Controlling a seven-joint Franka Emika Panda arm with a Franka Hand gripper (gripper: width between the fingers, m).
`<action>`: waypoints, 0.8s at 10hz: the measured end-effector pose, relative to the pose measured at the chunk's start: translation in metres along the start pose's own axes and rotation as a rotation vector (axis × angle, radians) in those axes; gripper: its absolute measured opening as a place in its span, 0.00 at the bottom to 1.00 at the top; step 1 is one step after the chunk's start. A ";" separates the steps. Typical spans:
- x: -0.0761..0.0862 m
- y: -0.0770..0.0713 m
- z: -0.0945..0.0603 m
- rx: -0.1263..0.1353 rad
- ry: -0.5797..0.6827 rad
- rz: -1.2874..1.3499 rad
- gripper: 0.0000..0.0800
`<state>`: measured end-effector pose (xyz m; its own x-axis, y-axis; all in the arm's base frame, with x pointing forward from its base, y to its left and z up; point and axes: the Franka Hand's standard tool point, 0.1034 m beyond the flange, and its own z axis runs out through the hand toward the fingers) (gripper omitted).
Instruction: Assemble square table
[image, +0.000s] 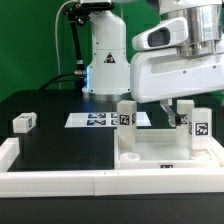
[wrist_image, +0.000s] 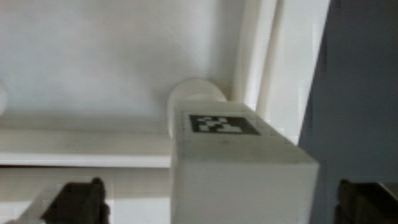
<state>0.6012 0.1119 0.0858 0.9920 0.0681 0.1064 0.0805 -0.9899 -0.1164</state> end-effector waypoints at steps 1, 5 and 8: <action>0.001 -0.001 0.001 -0.005 0.007 -0.008 0.66; 0.002 0.000 0.001 -0.013 0.008 -0.022 0.36; 0.002 0.000 0.001 -0.010 0.009 0.081 0.36</action>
Offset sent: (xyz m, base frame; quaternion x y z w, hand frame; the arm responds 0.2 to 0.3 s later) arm 0.0000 0.0000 0.0000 0.0000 0.0000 0.0000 1.0000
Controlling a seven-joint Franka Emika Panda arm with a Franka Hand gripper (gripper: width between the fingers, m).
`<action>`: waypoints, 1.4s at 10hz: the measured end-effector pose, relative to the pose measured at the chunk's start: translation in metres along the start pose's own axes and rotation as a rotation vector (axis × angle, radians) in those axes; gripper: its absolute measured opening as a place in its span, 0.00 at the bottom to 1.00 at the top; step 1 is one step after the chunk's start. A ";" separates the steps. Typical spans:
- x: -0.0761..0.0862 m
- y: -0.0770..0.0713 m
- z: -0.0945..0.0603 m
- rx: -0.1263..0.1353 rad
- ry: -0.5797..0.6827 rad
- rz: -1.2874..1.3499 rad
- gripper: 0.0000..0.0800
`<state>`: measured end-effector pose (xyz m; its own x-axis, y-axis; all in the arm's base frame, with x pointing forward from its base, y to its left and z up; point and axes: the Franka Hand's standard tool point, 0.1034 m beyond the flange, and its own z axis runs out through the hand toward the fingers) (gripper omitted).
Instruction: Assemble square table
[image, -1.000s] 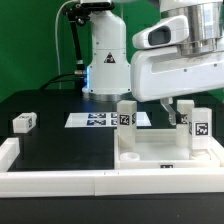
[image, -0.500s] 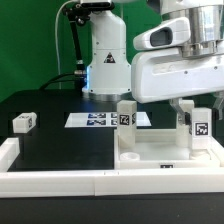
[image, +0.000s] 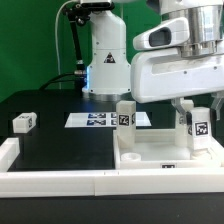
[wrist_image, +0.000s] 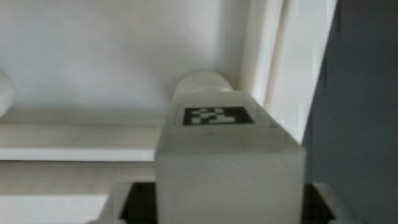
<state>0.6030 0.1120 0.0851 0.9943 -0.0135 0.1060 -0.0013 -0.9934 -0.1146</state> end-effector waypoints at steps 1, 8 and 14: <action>0.000 0.000 0.000 0.001 0.000 0.065 0.36; -0.002 0.001 0.002 0.010 -0.008 0.785 0.36; -0.002 0.001 0.003 0.008 -0.010 1.082 0.36</action>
Offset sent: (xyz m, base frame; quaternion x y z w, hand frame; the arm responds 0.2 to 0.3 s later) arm -0.0124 0.0034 -0.0040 0.0282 -0.0202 0.3311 0.9429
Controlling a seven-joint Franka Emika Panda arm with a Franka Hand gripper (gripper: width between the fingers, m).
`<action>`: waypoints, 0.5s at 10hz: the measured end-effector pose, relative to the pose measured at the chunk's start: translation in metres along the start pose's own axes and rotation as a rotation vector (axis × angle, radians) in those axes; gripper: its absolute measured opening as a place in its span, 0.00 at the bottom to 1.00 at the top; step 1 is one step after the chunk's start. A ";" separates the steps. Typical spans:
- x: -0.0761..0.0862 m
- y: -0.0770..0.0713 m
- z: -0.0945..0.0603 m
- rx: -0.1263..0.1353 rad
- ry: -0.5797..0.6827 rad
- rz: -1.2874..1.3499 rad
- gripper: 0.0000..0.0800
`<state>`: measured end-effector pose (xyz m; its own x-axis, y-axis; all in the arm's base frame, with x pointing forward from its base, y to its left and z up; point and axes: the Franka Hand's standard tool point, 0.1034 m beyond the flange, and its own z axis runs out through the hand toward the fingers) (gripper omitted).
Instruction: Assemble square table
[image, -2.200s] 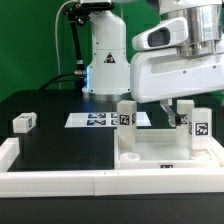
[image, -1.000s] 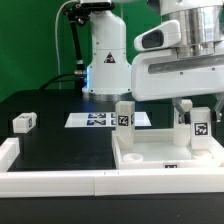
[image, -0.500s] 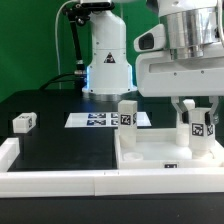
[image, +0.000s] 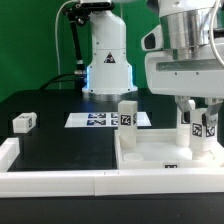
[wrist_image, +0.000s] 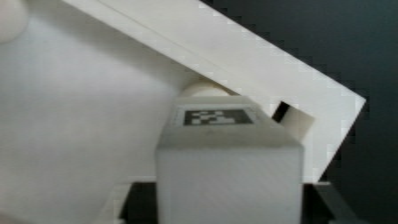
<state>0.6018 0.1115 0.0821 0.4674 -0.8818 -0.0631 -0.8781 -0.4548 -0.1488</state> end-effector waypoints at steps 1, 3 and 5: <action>0.000 0.000 0.000 0.000 0.000 -0.001 0.36; 0.000 0.000 0.000 0.000 0.000 -0.013 0.60; -0.002 0.000 0.000 -0.005 -0.002 -0.097 0.75</action>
Offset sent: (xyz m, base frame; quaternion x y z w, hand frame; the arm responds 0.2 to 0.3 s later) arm -0.0015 0.0031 0.0016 -0.0174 -0.0062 -0.1048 0.9943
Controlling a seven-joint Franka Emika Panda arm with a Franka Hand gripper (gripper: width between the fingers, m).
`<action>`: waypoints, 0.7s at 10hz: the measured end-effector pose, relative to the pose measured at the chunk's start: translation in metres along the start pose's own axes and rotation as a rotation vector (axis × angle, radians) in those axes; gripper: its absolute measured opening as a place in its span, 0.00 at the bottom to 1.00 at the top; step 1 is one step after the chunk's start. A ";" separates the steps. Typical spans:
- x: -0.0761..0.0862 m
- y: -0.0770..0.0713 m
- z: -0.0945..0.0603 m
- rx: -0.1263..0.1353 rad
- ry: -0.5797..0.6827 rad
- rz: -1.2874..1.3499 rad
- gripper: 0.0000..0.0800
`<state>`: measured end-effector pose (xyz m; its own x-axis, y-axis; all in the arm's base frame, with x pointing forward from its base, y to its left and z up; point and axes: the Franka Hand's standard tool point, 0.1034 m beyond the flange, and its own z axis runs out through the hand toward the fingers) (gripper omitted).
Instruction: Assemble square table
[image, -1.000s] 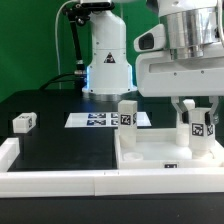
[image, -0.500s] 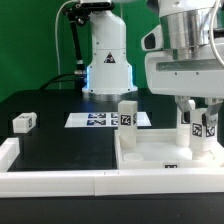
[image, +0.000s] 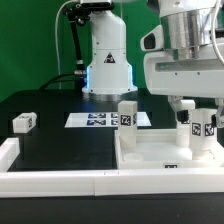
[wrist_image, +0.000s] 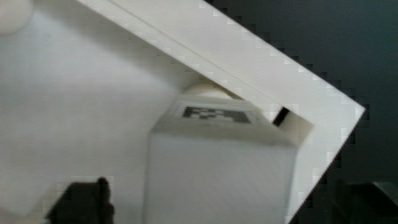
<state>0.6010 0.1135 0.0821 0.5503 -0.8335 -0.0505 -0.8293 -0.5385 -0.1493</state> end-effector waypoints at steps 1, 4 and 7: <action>-0.003 -0.001 0.000 -0.005 -0.006 -0.054 0.80; -0.010 -0.003 0.001 -0.017 0.001 -0.337 0.81; -0.015 -0.005 0.001 -0.042 0.021 -0.585 0.81</action>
Offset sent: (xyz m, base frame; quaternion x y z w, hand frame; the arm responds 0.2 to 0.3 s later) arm -0.0058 0.0083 -0.0011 -0.0286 0.0129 -0.2490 0.9680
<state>0.5971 0.1290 0.0823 0.9162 -0.3978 0.0483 -0.3912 -0.9141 -0.1069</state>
